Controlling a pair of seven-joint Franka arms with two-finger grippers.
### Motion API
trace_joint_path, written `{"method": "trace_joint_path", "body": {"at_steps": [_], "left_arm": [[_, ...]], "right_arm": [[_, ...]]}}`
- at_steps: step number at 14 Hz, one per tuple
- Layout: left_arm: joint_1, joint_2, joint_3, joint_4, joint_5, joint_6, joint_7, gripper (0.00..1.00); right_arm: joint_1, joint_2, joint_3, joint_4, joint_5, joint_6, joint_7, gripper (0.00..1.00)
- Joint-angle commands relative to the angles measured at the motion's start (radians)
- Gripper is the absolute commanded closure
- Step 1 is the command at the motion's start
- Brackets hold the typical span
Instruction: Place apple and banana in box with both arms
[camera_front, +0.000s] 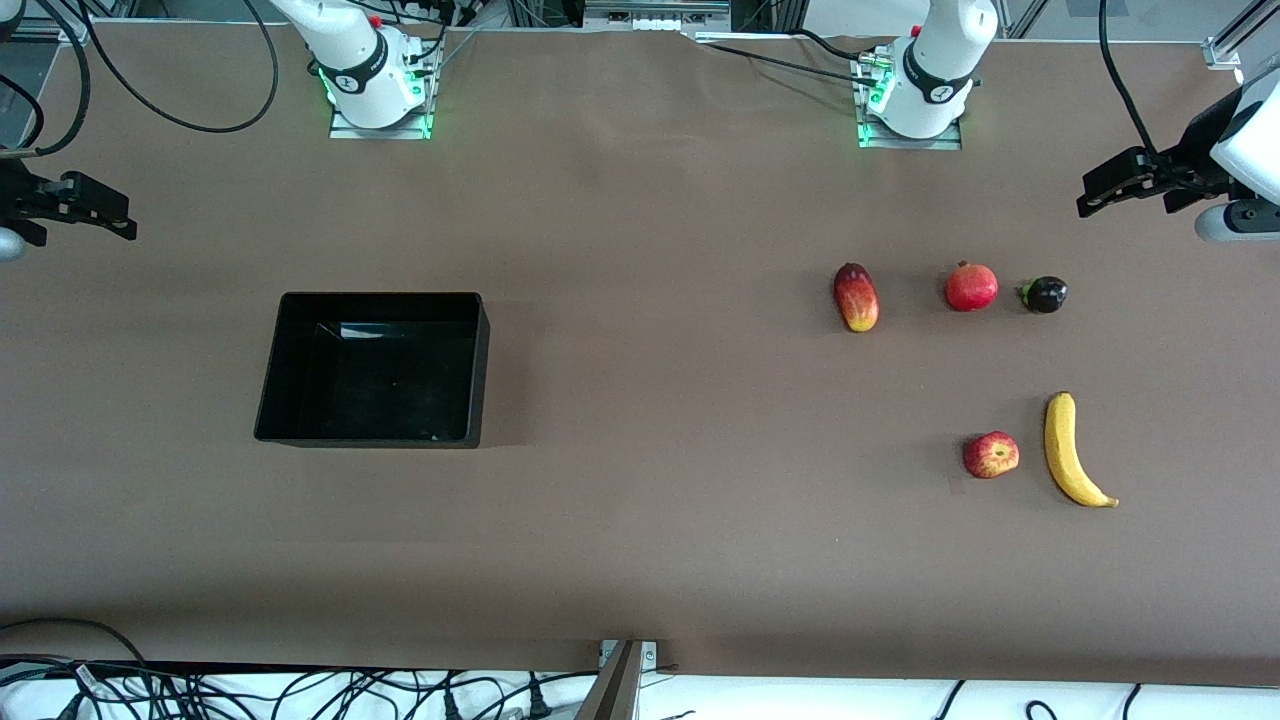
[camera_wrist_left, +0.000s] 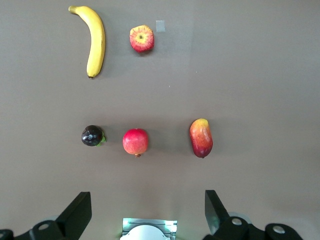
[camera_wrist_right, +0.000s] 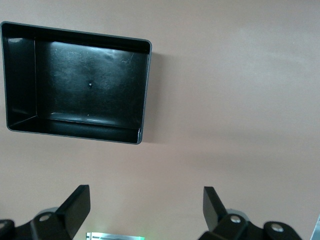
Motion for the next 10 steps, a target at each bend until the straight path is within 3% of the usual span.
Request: {"method": "trace_joint_path", "body": {"at_steps": [1, 10], "left_arm": [[0.006, -0.015, -0.009, -0.012, 0.014, -0.002, -0.01, 0.0], [0.006, -0.015, -0.009, -0.012, 0.014, 0.0, -0.011, 0.0]], "right_arm": [[0.001, -0.01, 0.008, 0.008, -0.011, -0.02, 0.012, 0.0], [0.009, 0.007, 0.006, 0.024, -0.011, -0.027, -0.002, 0.0]]}}
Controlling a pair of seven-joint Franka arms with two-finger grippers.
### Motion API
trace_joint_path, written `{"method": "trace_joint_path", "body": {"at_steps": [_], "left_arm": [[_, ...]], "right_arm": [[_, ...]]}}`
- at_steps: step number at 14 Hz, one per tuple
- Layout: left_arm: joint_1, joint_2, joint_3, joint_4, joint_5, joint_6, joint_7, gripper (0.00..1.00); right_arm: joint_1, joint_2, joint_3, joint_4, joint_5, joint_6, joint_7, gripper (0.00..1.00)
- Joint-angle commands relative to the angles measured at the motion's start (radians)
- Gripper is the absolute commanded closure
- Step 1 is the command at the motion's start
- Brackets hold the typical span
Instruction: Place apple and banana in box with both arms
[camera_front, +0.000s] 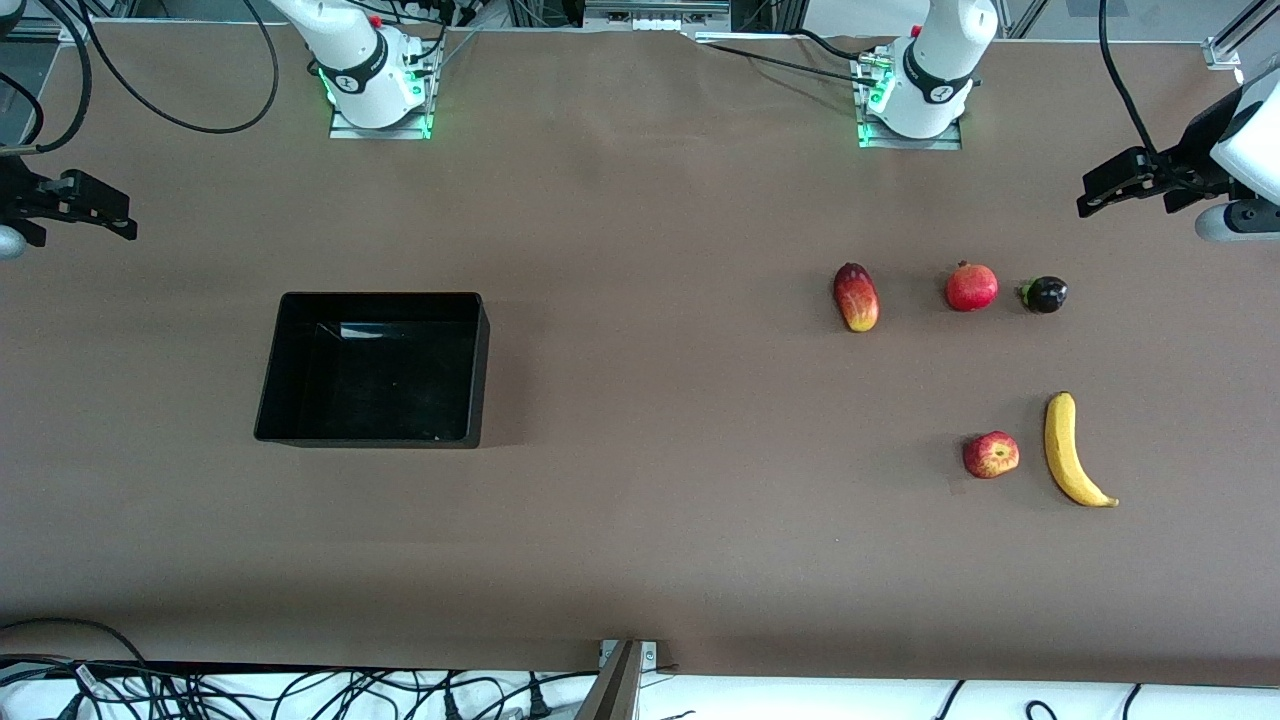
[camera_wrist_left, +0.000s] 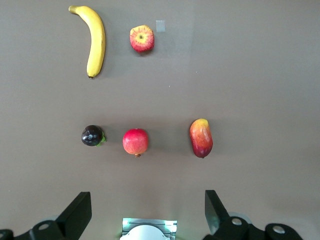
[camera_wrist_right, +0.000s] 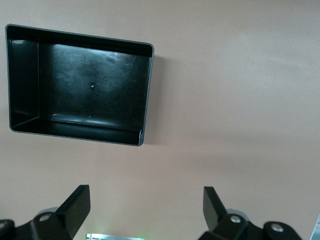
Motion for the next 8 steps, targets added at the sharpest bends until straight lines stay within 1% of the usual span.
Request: {"method": "trace_joint_path", "body": {"at_steps": [1, 7, 8], "left_arm": [[0.006, -0.015, -0.009, -0.012, 0.014, 0.0, -0.01, 0.0], [0.006, -0.015, -0.009, -0.013, 0.014, 0.0, -0.01, 0.0], [0.006, -0.013, -0.009, -0.013, 0.012, 0.001, -0.009, 0.0]], "right_arm": [[0.004, 0.01, 0.003, 0.013, -0.008, -0.051, 0.0, 0.0], [0.004, 0.048, 0.003, 0.01, -0.003, -0.051, -0.006, 0.0], [0.004, 0.066, 0.003, 0.01, -0.002, -0.044, -0.008, 0.0]]}}
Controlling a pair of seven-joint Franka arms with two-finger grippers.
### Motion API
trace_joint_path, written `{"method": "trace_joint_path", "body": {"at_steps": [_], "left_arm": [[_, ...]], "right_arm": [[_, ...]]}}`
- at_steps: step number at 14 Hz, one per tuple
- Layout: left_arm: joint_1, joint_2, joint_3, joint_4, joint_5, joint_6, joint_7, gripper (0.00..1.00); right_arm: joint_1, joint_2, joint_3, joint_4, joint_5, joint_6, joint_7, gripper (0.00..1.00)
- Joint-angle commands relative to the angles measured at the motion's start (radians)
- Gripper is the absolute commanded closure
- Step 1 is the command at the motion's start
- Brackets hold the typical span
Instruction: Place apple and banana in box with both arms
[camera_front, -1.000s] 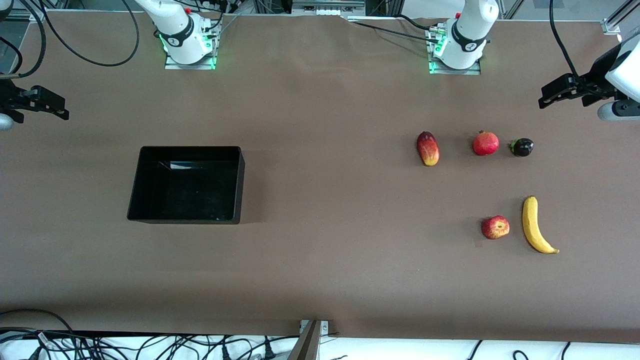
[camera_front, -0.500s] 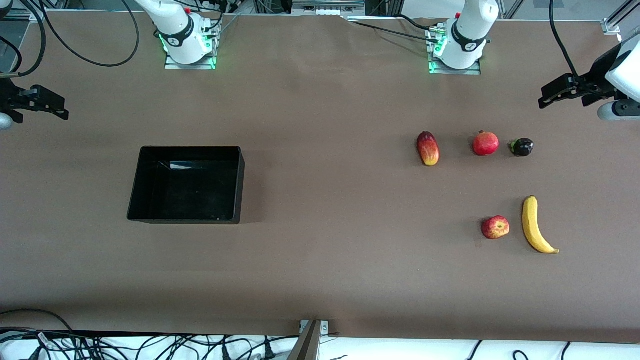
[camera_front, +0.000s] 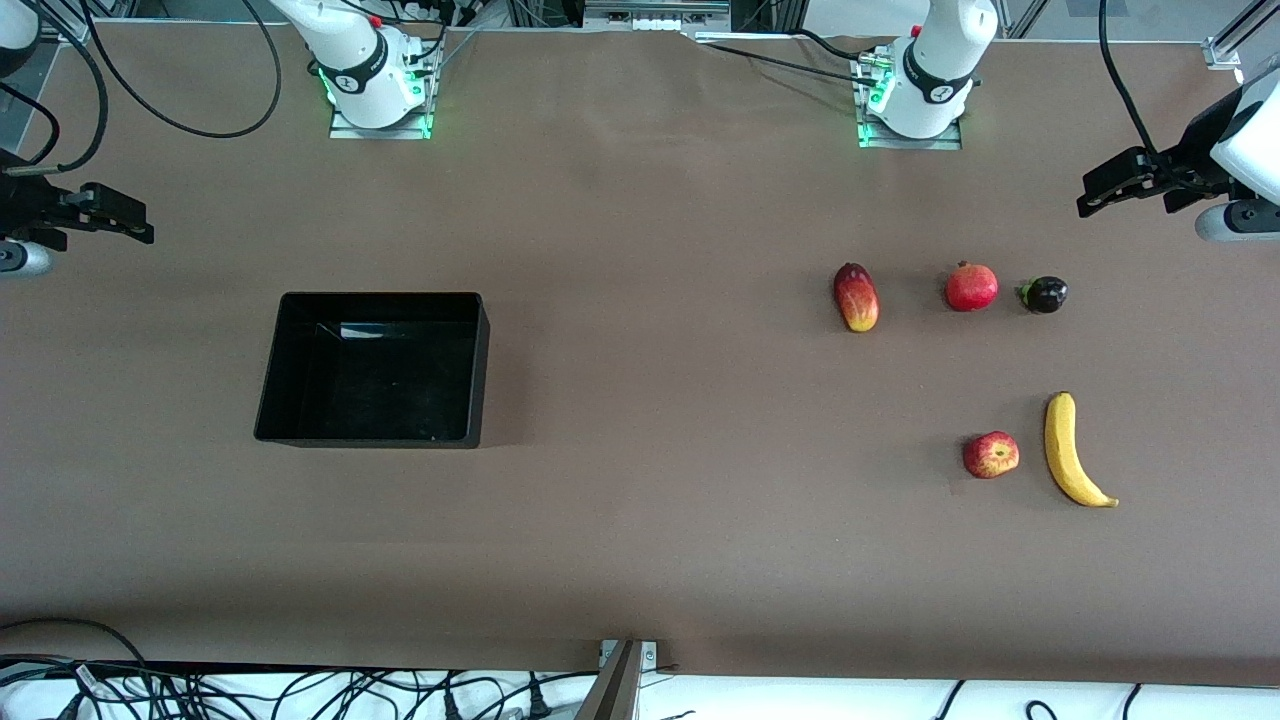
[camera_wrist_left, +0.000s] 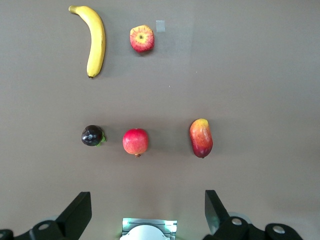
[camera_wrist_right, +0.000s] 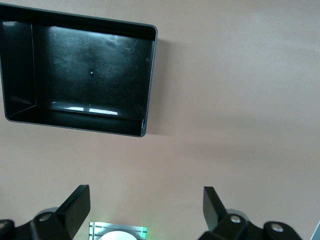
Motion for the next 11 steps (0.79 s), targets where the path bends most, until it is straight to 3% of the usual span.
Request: {"method": "trace_joint_path", "body": {"at_steps": [1, 4, 6, 11], "left_arm": [[0.006, -0.007, -0.009, -0.013, 0.014, 0.013, -0.008, 0.0], [0.006, 0.001, -0.009, -0.032, 0.014, 0.051, -0.008, 0.0], [0.006, 0.004, -0.009, -0.041, 0.012, 0.065, -0.007, 0.0], [0.006, 0.036, -0.009, -0.042, 0.012, 0.082, -0.008, 0.0]], "right_arm": [[0.003, 0.036, 0.002, 0.009, -0.002, -0.002, -0.004, 0.0], [0.003, 0.094, 0.002, -0.037, 0.003, 0.083, 0.037, 0.0], [0.006, 0.093, 0.005, -0.13, 0.003, 0.203, 0.095, 0.0], [0.009, 0.097, 0.022, -0.451, 0.014, 0.765, 0.263, 0.0]]}}
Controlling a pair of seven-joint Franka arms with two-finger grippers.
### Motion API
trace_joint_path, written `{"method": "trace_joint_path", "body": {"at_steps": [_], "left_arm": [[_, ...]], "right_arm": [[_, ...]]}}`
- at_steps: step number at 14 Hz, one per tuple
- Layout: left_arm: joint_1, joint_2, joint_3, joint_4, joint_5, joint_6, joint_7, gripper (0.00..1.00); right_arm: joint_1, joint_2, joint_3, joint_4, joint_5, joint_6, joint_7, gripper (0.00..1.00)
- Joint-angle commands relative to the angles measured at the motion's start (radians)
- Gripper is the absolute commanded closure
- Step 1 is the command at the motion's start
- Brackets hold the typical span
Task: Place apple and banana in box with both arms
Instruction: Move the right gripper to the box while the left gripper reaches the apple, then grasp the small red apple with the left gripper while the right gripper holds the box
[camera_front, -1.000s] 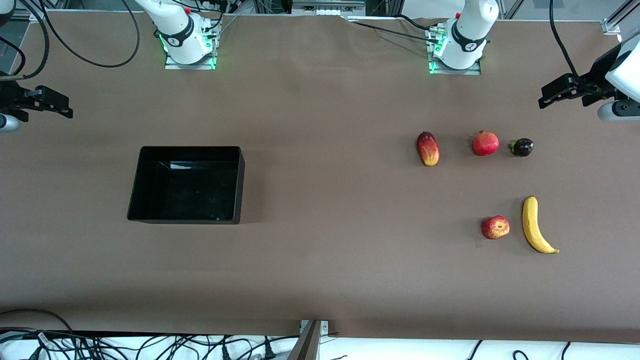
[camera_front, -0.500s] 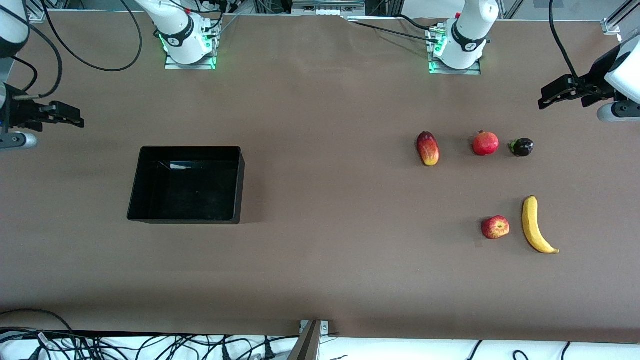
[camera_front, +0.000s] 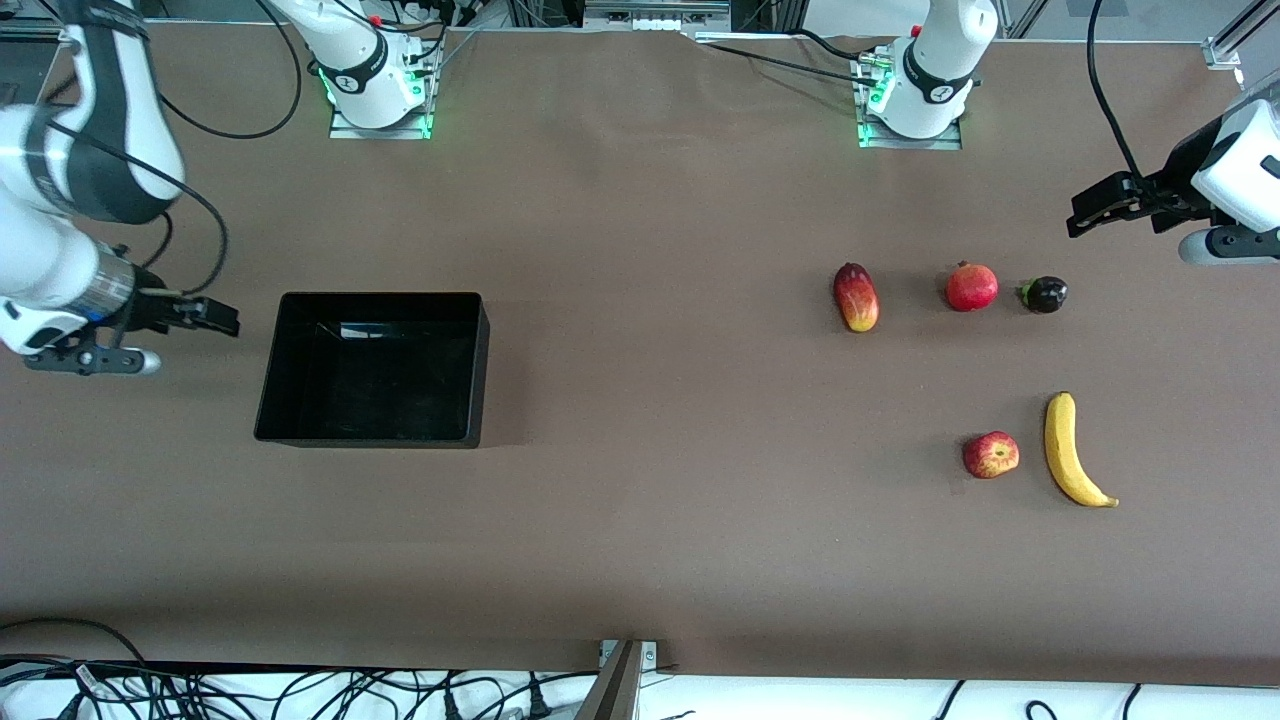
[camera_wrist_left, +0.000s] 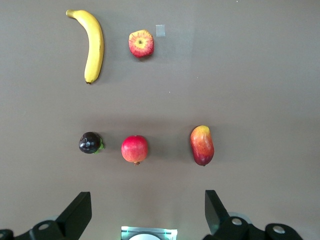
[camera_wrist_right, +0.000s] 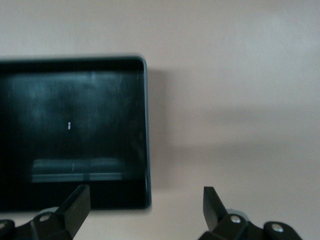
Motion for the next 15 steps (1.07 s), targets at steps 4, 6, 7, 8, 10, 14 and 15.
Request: {"method": "trace_joint_path", "body": {"at_steps": [4, 6, 7, 8, 10, 14, 15], "left_arm": [[0.004, 0.069, -0.009, -0.007, 0.014, 0.041, 0.004, 0.0], [0.003, 0.149, -0.009, -0.004, 0.012, 0.105, 0.002, 0.0], [0.004, 0.201, -0.009, -0.001, 0.012, 0.143, 0.001, 0.0], [0.006, 0.253, -0.009, 0.002, 0.008, 0.191, 0.005, 0.0], [0.01, 0.312, -0.008, 0.007, 0.015, 0.265, 0.011, 0.0], [0.027, 0.422, -0.009, 0.011, 0.035, 0.445, 0.011, 0.0], [0.036, 0.459, -0.009, 0.011, 0.035, 0.502, 0.011, 0.0]], "right_arm": [[0.0, 0.033, 0.008, -0.297, 0.009, 0.507, 0.041, 0.0], [0.0, 0.059, 0.008, -0.306, 0.009, 0.529, 0.041, 0.0], [0.0, 0.069, 0.008, -0.306, 0.009, 0.53, 0.041, 0.0], [0.0, 0.081, 0.008, -0.306, 0.009, 0.53, 0.041, 0.04], [0.0, 0.092, 0.008, -0.321, 0.007, 0.53, 0.032, 0.34], [0.0, 0.113, 0.008, -0.323, 0.007, 0.522, 0.014, 0.93], [0.0, 0.113, 0.008, -0.323, 0.007, 0.522, 0.008, 0.95]]}}
